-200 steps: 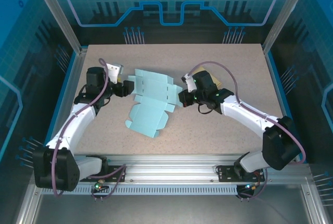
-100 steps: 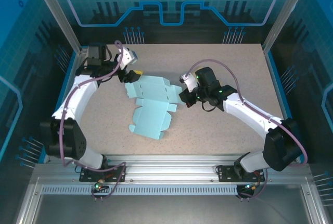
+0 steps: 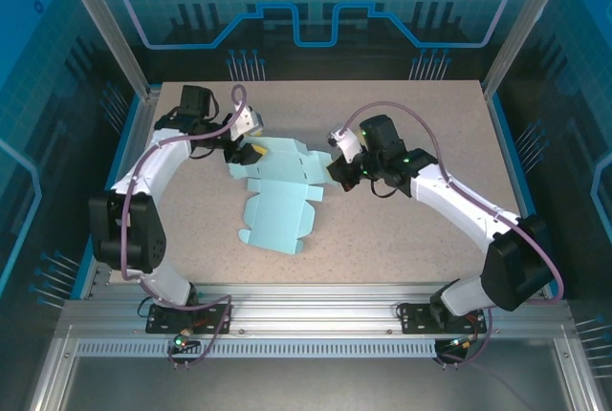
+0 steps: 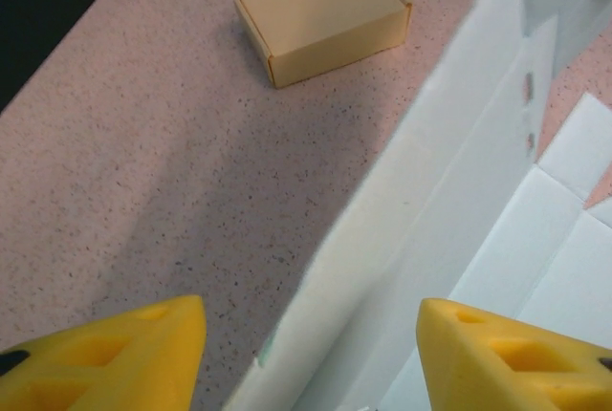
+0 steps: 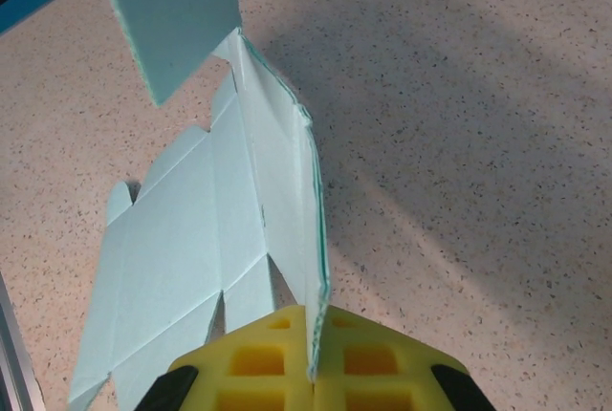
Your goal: Fold the paper box
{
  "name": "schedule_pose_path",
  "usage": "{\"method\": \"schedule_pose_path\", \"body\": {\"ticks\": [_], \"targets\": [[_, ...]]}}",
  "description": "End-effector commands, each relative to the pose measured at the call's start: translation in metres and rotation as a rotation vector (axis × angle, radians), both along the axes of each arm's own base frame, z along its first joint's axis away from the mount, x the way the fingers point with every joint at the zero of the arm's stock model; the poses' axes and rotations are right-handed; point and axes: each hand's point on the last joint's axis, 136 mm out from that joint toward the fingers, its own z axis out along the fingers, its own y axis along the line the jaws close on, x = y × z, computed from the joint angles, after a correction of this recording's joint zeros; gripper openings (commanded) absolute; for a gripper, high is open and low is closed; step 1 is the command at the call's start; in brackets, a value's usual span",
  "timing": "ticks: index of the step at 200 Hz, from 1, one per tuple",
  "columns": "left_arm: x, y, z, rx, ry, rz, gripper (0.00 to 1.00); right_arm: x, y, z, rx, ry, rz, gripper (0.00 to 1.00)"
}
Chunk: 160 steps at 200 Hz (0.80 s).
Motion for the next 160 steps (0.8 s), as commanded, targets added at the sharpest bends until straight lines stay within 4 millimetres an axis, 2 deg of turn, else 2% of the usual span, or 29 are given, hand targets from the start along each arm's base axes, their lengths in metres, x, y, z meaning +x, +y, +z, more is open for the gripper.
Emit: {"method": "schedule_pose_path", "body": {"ticks": [1, 28, 62, 74, 81, 108, 138, 160], "targets": [[-0.001, -0.005, 0.002, 0.019, 0.005, -0.043, 0.49, 0.006, 0.0, 0.008, 0.012, -0.012, 0.014, 0.0], [-0.003, -0.009, -0.001, 0.032, 0.017, -0.052, 0.18, 0.012, -0.006, 0.004, 0.009, -0.007, -0.017, 0.0], [-0.006, -0.021, -0.003, 0.095, -0.048, -0.064, 0.12, 0.019, -0.017, -0.002, 0.004, 0.012, -0.084, 0.0], [-0.007, -0.027, -0.007, 0.134, -0.095, -0.057, 0.04, 0.02, -0.022, -0.006, 0.001, 0.032, -0.119, 0.0], [-0.008, -0.031, -0.01, 0.162, -0.127, -0.056, 0.0, 0.022, -0.027, -0.01, -0.008, 0.045, -0.153, 0.05], [-0.012, -0.041, -0.026, 0.261, -0.21, -0.031, 0.0, 0.026, -0.056, -0.031, -0.074, 0.124, -0.332, 0.13], [-0.022, -0.042, -0.039, 0.348, -0.249, -0.002, 0.0, 0.023, -0.09, -0.06, -0.125, 0.221, -0.503, 0.24], [-0.024, -0.043, -0.051, 0.442, -0.308, 0.023, 0.0, 0.023, -0.105, -0.077, -0.124, 0.276, -0.571, 0.26]]}}
